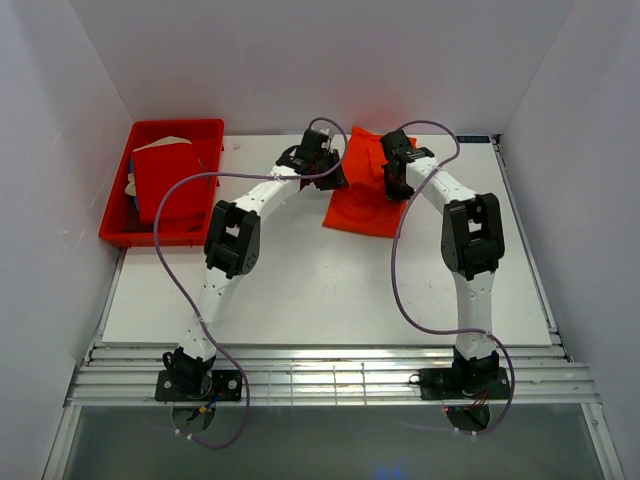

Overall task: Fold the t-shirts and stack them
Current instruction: Fold the tshirt

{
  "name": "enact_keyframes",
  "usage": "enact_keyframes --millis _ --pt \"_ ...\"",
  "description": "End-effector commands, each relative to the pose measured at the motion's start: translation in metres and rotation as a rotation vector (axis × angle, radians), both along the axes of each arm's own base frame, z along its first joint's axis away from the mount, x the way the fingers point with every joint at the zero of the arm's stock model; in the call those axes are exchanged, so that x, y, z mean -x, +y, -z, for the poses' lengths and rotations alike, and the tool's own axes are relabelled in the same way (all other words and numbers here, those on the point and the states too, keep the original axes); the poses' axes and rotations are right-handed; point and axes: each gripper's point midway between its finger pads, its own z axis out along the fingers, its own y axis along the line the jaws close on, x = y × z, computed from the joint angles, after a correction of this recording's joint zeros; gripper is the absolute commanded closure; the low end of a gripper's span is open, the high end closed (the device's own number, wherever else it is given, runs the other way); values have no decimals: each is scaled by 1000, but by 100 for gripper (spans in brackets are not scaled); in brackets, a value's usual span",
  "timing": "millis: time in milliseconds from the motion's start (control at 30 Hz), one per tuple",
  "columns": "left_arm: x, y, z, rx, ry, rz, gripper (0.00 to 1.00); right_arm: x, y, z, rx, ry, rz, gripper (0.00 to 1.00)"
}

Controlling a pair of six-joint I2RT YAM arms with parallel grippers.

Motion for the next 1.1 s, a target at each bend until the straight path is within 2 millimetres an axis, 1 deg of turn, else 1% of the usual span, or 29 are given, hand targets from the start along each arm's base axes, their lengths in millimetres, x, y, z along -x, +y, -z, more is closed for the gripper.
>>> enact_keyframes --millis 0,33,67,100,133,167,200,233,267,333,367,400,433,467,500,533,567,600,633,667,733,767,800,833,900,933,967,1033,1067 --pt "-28 0 -60 41 -184 -42 61 -35 -5 -34 -2 -125 35 80" --pt "-33 1 -68 48 -211 -56 41 -39 -6 -38 2 -138 40 73" --pt "-37 5 -82 45 -242 -81 34 -42 -6 -43 6 -152 45 70" --pt "-39 8 -90 41 -260 -98 31 -46 -12 -50 24 -173 64 67" --pt "-39 11 -93 32 -266 -115 28 -49 -14 -59 29 -198 76 64" --pt "-41 19 -114 29 -303 -150 27 -48 -16 -65 37 -212 85 64" --pt "-40 22 -122 25 -318 -163 27 -49 -22 -83 47 -256 106 60" --pt "-39 25 -132 26 -333 -172 26 -48 -23 -89 50 -277 113 60" --pt "-36 35 -148 15 -358 -212 26 -45 -26 -110 42 -319 121 60" --pt "-29 37 -165 34 -385 -212 26 -44 -24 -129 14 -378 106 59" --pt "-24 36 -171 44 -392 -209 26 -37 -24 -123 11 -367 94 59" --pt "-11 36 -175 55 -386 -188 26 -32 -19 -139 -29 -395 62 55" --pt "-3 25 -180 80 -403 -162 26 -28 -16 -140 -47 -395 45 51" --pt "4 21 -179 82 -405 -151 27 -22 -15 -138 -60 -386 33 51" --pt "24 6 -167 96 -374 -83 34 -18 -5 -135 -102 -367 -2 56" --pt "30 -2 -163 110 -377 -59 40 -16 0 -130 -126 -352 -20 63" --pt "36 -8 -156 117 -360 -39 48 -13 5 -126 -149 -337 -39 70" --pt "42 -15 -147 120 -338 -21 58 -9 15 -116 -192 -301 -73 80" --pt "53 -29 -131 130 -296 26 80 -7 20 -111 -216 -284 -85 92" --pt "57 -35 -125 146 -267 38 89 -6 26 -102 -234 -260 -100 92" --pt "69 -53 -108 153 -235 82 100 -5 37 -94 -285 -231 -129 92" --pt "72 -59 -102 150 -233 101 100 -5 41 -86 -297 -211 -130 92" --pt "78 -67 -99 153 -230 122 100 -6 44 -86 -316 -206 -138 92" --pt "80 -72 -88 148 -218 140 100 -5 51 -84 -342 -192 -156 92" --pt "84 -78 -75 134 -208 160 100 -5 58 -76 -376 -168 -166 92" --pt "85 -80 -68 127 -198 165 100 -6 60 -75 -385 -165 -167 92" --pt "87 -80 -54 114 -178 169 100 -6 62 -70 -395 -150 -165 92" --pt "90 -78 -39 91 -161 177 100 -8 65 -69 -407 -143 -164 92" --pt "92 -75 -24 70 -141 174 100 -7 66 -67 -411 -137 -163 92"
